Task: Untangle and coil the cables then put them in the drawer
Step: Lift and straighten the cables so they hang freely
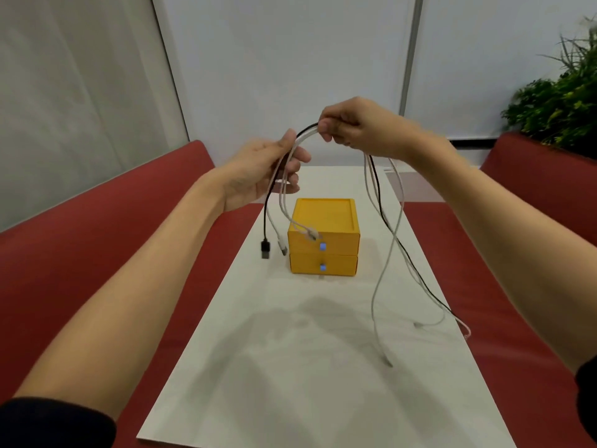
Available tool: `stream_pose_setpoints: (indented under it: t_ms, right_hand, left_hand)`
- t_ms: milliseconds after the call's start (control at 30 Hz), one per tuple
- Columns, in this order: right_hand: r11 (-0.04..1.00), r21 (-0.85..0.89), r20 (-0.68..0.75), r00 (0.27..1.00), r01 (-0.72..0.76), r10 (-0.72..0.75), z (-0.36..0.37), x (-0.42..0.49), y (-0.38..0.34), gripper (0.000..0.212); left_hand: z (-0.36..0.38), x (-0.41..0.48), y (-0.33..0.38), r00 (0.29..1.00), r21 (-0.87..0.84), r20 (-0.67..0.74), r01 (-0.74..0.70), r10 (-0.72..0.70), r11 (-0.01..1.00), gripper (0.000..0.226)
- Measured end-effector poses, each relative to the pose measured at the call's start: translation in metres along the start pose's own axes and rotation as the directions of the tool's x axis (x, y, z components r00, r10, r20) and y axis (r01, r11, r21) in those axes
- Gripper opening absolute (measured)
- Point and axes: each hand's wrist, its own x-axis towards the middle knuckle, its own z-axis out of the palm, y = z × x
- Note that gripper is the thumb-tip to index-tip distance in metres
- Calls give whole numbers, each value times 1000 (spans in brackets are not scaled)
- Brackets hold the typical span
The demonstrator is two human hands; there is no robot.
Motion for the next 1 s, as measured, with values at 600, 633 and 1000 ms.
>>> stream_pose_setpoints:
  t_ms: [600,633,1000]
  right_hand:
    - [939,310,14,988,-151,155,39,-47,48,27]
    - [939,305,26,988,-156,155,45,-51,49,27]
    - [965,204,91,984,-168,152,90,-50,49,25]
  left_hand:
    - [-97,-12,-12,919,-754,-385,-261,-84,603,18]
    - [-104,-12,-17,906,-759,-413,-286,-93,585,19]
    - [-90,1,-35,846,-824,-520,-462,-115,328,40]
